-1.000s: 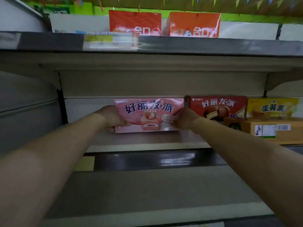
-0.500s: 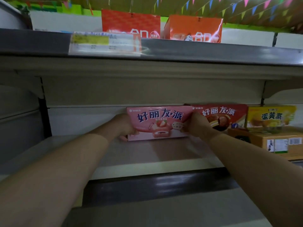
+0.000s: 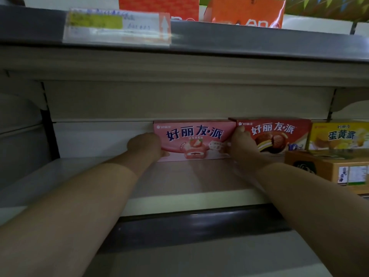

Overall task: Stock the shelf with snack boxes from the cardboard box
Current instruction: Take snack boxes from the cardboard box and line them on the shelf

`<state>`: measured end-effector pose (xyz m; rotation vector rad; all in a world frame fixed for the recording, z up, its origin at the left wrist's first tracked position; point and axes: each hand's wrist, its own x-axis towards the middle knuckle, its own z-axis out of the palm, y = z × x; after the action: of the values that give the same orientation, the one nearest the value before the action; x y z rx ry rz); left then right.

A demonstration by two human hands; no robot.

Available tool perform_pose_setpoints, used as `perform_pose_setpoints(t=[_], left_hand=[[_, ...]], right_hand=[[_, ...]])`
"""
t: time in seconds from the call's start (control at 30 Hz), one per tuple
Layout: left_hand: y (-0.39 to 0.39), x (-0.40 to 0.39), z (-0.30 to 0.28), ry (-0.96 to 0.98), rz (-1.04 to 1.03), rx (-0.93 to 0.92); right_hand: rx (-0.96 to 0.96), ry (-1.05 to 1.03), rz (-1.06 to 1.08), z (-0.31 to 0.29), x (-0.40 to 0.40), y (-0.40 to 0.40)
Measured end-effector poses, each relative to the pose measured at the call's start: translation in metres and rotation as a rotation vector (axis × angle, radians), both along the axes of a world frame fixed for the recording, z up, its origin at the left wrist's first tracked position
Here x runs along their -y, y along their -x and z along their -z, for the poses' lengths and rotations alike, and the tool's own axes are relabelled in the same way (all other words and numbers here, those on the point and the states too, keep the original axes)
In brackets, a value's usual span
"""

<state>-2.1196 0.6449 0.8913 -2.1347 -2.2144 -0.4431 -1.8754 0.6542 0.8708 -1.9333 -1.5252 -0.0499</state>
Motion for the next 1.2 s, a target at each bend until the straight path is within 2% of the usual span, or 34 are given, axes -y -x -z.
perform_pose_setpoints(t=[0.07, 0.13, 0.23, 0.33, 0.43, 0.47, 0.57, 0.63, 0.7, 0.8, 0.93, 1.1, 1.2], left_hand=[[-0.004, 0.006, -0.005, 0.036, -0.047, -0.085], [-0.013, 0.015, -0.007, 0.027, -0.081, -0.291], [-0.036, 0.040, -0.011, -0.073, 0.000, -0.536], [-0.071, 0.070, -0.026, -0.197, 0.191, -0.521], [-0.113, 0.097, -0.039, -0.154, 0.256, -0.335], [-0.125, 0.102, -0.041, -0.060, 0.278, -0.189], [-0.167, 0.121, -0.040, 0.309, 0.379, 0.465], [-0.195, 0.135, -0.039, 0.287, 0.395, 0.714], [-0.222, 0.145, -0.035, 0.218, 0.373, 0.778], [-0.256, 0.155, -0.021, 0.247, 0.341, 0.821], [-0.293, 0.168, -0.006, 0.238, 0.359, 0.859], [-0.315, 0.181, 0.003, 0.108, 0.234, 0.990], [-0.316, 0.182, -0.001, -0.096, 0.213, 1.044]], right_hand=[[-0.009, 0.015, 0.010, 0.000, 0.001, 0.000], [0.021, 0.073, -0.027, -0.002, 0.008, -0.002], [0.200, 0.199, -0.171, -0.015, 0.031, -0.002], [0.383, 0.205, -0.180, -0.040, 0.051, -0.002], [0.477, 0.155, -0.166, -0.071, 0.080, -0.022], [0.499, 0.134, -0.136, -0.079, 0.088, -0.033], [0.534, 0.107, -0.060, -0.093, 0.110, -0.077], [0.477, 0.117, -0.020, -0.093, 0.123, -0.116], [0.403, 0.150, 0.020, -0.088, 0.139, -0.156], [0.396, 0.289, 0.094, -0.067, 0.158, -0.209], [0.348, 0.462, -0.027, -0.043, 0.157, -0.251], [-0.029, 0.229, -0.140, -0.029, 0.175, -0.280], [-0.260, 0.006, -0.231, -0.030, 0.186, -0.293]])
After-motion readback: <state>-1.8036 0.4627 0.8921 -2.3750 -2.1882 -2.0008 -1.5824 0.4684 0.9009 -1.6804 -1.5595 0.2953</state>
